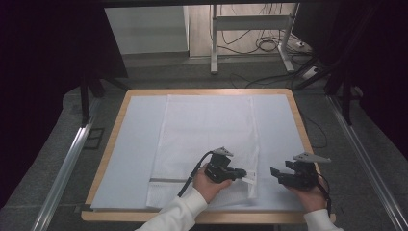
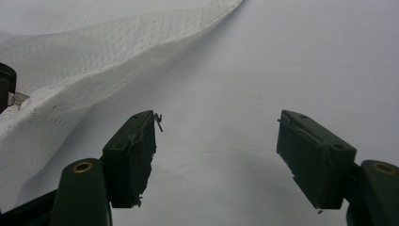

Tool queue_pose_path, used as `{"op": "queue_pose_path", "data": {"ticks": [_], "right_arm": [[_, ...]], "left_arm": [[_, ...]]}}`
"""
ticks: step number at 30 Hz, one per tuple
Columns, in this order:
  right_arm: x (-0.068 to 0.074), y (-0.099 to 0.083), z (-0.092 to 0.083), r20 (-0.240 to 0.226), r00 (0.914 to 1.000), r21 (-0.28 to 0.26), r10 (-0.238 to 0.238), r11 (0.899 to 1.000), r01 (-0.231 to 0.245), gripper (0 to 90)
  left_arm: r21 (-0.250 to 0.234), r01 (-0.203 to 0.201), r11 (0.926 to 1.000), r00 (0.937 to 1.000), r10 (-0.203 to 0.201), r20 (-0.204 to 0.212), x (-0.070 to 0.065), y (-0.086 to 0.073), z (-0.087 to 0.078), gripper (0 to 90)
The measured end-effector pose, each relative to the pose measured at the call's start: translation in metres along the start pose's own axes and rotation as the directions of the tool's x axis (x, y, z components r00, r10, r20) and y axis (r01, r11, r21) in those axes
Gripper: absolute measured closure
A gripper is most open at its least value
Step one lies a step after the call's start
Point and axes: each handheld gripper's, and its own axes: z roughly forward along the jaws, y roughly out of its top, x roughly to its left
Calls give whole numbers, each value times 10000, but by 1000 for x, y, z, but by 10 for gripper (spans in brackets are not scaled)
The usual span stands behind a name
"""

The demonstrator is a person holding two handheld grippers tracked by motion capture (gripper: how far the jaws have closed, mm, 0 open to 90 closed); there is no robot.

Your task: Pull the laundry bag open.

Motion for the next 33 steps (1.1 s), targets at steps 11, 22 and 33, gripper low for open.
{"op": "queue_pose_path", "data": {"ticks": [11, 22, 33], "right_arm": [[5, 4, -4, -150, 9999, -133, -7, 9999, 5, 282], [11, 8, -6, -1044, 9928, -164, 580, 9981, -600, 284], [34, 21, 5, -2730, 9338, 538, 2313, 9728, -2253, 300]], "left_arm": [[-264, 123, 9996, 9998, -126, -125, 6, -2, -11, 873], [-252, 168, 9995, 9998, -171, -94, 7, -2, -11, 873], [-164, 153, 9997, 9999, -155, -71, 5, -4, -6, 873]]}}
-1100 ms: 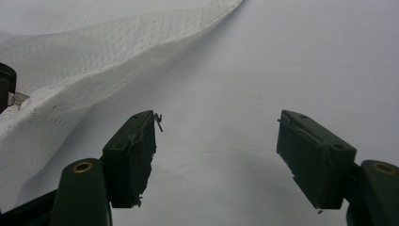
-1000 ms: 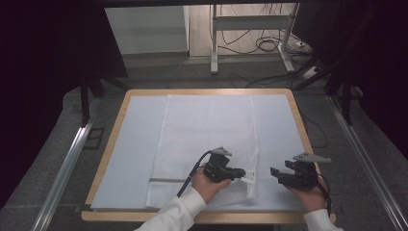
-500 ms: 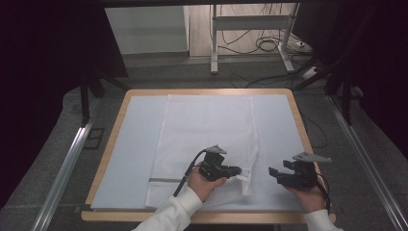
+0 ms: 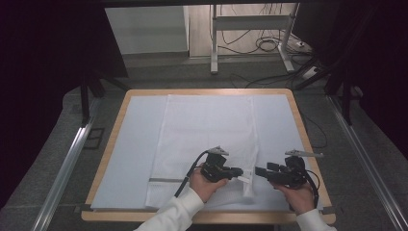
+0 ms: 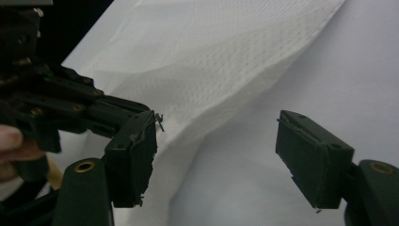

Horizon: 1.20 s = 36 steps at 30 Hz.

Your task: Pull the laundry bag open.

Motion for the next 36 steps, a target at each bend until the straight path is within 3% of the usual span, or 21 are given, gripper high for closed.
{"op": "queue_pose_path", "data": {"ticks": [5, 10, 16, 28, 36], "right_arm": [[2, 2, 10, -5, 9971, 236, 764, 9968, -764, 324], [0, 3, 21, -82, 9888, 478, 1488, 9878, -1482, 355], [-1, 6, 31, -319, 9827, 630, 1825, 9816, -1802, 409], [-1, 5, 45, -297, 9774, 883, 2095, 9745, -2062, 510], [1, 5, 52, -351, 9762, 1075, 2142, 9719, -2094, 654]], "left_arm": [[-1, -88, 10000, 10000, 88, 20, 0, 0, 0, 873], [-12, -116, 9999, 9999, 117, 28, -1, -1, 0, 874], [6, -128, 9999, 9999, 128, 30, -2, -1, 1, 873], [53, -188, 9998, 9998, 188, 23, -4, -2, 5, 873], [43, -147, 9999, 9999, 146, 18, -4, -2, 6, 874]]}}
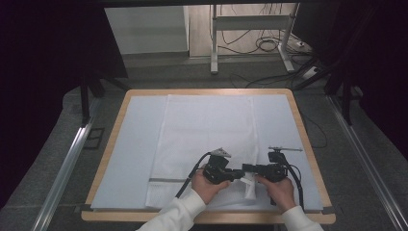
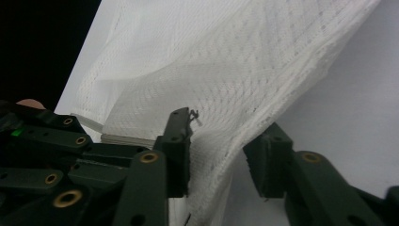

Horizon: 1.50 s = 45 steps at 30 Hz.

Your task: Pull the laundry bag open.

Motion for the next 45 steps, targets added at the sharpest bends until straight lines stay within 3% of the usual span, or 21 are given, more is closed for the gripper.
{"op": "queue_pose_path", "data": {"ticks": [12, 33, 45], "right_arm": [[2, 1, 6, -130, 9994, 333, -306, 9990, 310, 869], [1, 2, 5, -38, 9964, 480, -845, 9953, 846, 882], [1, 2, 5, -247, 9950, 566, -964, 9936, 977, 884]], "left_arm": [[117, -60, 9999, 10000, 60, 12, 0, -1, 2, 874], [67, -2, 10000, 10000, 2, 34, 3, -3, 1, 874], [125, 321, 9994, 9990, -325, 318, 12, -8, -1, 875]]}}
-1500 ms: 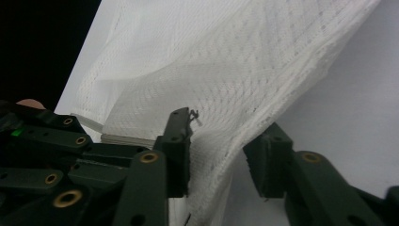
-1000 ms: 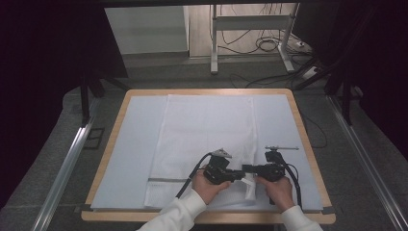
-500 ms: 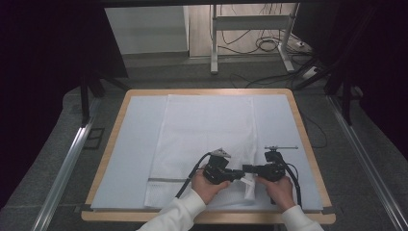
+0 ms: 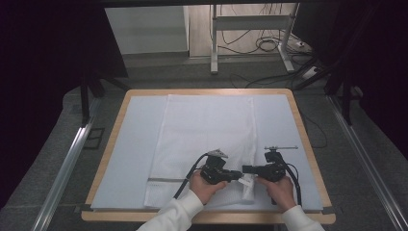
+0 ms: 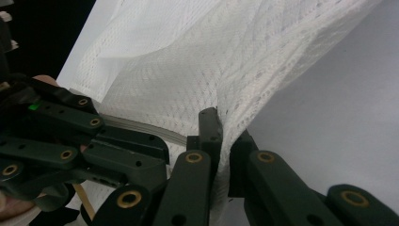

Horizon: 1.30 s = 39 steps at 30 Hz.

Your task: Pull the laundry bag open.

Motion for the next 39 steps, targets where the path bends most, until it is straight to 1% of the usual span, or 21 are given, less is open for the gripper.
{"op": "queue_pose_path", "data": {"ticks": [5, 12, 13, 14, 15, 16, 17, 18, 20, 21, 27, 32, 35, 39], "right_arm": [[1, 0, 0, -61, 10000, 37, -69, 10000, 69, 884], [2, 0, -1, -112, 9998, 66, -173, 9998, 173, 884], [2, 1, -2, -120, 9998, 63, -159, 9999, 160, 884], [1, 1, -2, -114, 9998, 47, -167, 9998, 168, 885], [1, 1, -4, -105, 9998, 11, -185, 9998, 186, 885], [0, 1, -6, -121, 9998, -33, -146, 9999, 146, 885], [-1, 2, -8, -127, 9998, -71, -125, 9999, 124, 885], [-2, 1, -9, -188, 9998, -130, -64, 9999, 62, 885], [-4, 1, -8, -284, 9996, -100, 15, 9999, -18, 885], [-4, 0, -8, -272, 9996, -96, 4, 10000, -7, 885], [-3, 1, -7, -200, 9997, -63, -124, 9999, 123, 884], [-2, 0, -6, -167, 9997, -17, -154, 9999, 154, 885], [-2, 0, -6, -102, 9998, -9, -184, 9998, 184, 885], [-2, 0, -7, -159, 9997, -24, -162, 9999, 162, 885]], "left_arm": [[18, 27, 10000, 10000, -27, 58, 2, -2, 0, 876], [103, 170, 9998, 9997, -172, 188, 4, -2, 0, 876], [129, 144, 9998, 9998, -146, 143, 4, -3, 1, 877], [188, 58, 9998, 10000, -58, -4, 4, -3, 1, 877], [236, 95, 9997, 9999, -93, -83, 6, -4, 2, 877], [164, 365, 9992, 9993, -367, 105, 10, -5, 1, 877], [88, 747, 9972, 9963, -750, 427, 13, -6, 0, 877], [27, 828, 9966, 9954, -829, 486, 14, -6, -2, 877], [46, 568, 9984, 9981, -569, 228, 12, -5, -5, 877], [52, 509, 9987, 9985, -510, 197, 12, -5, -6, 877], [85, 457, 9989, 9988, -458, 161, 11, -5, -5, 877], [100, 313, 9995, 9995, -314, 34, 11, -5, -6, 876], [156, 214, 9996, 9996, -211, -165, 11, -6, -8, 876], [179, 169, 9997, 9996, -165, -208, 12, -6, -10, 876]]}}
